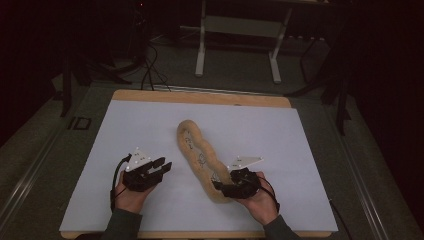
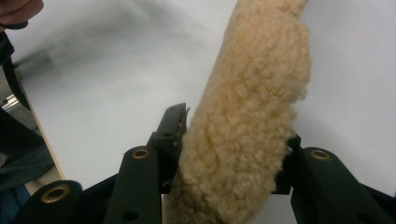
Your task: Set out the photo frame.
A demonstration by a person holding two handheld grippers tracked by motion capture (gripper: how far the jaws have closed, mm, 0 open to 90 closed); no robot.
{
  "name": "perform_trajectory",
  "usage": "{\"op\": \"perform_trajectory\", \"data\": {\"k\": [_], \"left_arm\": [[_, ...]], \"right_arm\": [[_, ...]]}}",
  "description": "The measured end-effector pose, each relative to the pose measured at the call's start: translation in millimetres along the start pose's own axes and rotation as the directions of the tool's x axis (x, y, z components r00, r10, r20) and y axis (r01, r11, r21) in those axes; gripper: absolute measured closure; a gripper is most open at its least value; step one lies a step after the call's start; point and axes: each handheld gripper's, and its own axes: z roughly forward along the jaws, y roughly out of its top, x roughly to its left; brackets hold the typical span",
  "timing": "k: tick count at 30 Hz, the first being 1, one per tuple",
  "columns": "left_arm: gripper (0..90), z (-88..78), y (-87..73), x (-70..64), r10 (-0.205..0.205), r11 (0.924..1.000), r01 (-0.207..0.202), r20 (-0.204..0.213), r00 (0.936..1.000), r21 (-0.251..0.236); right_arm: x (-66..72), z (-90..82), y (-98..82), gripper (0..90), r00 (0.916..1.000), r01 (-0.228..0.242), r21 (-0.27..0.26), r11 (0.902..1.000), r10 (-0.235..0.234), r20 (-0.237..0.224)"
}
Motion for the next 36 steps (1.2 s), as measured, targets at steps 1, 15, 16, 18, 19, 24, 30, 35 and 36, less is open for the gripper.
{"op": "perform_trajectory", "data": {"k": [1, 15, 16, 18, 19, 24, 30, 35, 36], "left_arm": [[66.2, 0.0, 0.0, 0.0, 0.0, 1.0, 0.0, 0.0, 1.0, 0.0], [65.6, -4.2, 0.4, 15.4, -0.038, 0.9993, 0.038, -0.043, 0.9984, -0.003], [65.6, -4.5, 0.3, 15.8, -0.039, 0.9992, 0.039, -0.047, 0.9981, -0.003], [65.4, -5.2, 0.3, 17.1, -0.038, 0.9993, 0.037, -0.056, 0.9977, -0.004], [65.4, -5.5, 0.2, 17.9, -0.038, 0.9993, 0.038, -0.06, 0.9975, -0.004], [65.1, -5.3, -0.5, 22.4, -0.042, 0.9991, 0.041, -0.089, 0.9952, -0.005], [63.7, 0.3, -2.4, 29.7, -0.039, 0.9991, 0.041, -0.135, 0.99, 0.011], [60.5, 15.8, -4.8, 35.0, 0.027, 0.9982, -0.016, -0.191, 0.9813, 0.057], [60.2, 15.8, -4.8, 35.0, 0.027, 0.9982, -0.016, -0.191, 0.9813, 0.057]], "right_arm": [[-0.4, -0.1, -0.2, 57.9, 1.0, 0.002, -0.002, 1.0, -0.002, -0.002], [1.5, 0.0, -0.6, 62.9, 0.9943, 0.098, -0.014, 0.9951, -0.099, -0.041], [2.5, 0.1, -0.4, 63.4, 0.9931, 0.107, -0.014, 0.9941, -0.108, -0.046], [3.7, 0.0, -0.3, 63.9, 0.9912, 0.123, -0.014, 0.9923, -0.124, -0.046], [3.7, -0.2, -0.4, 64.0, 0.9912, 0.124, -0.012, 0.9922, -0.125, -0.045], [0.2, -1.5, -1.0, 64.4, 0.9916, 0.119, -0.008, 0.9928, -0.119, -0.05], [-1.1, -4.0, -1.2, 63.5, 0.9917, 0.12, 0.003, 0.9927, -0.12, -0.046], [-3.4, -5.6, -2.4, 61.8, 0.9947, 0.096, 0.0, 0.9954, -0.095, -0.038], [-3.4, -5.6, -2.4, 61.8, 0.9947, 0.096, 0.0, 0.9954, -0.095, -0.038]]}}
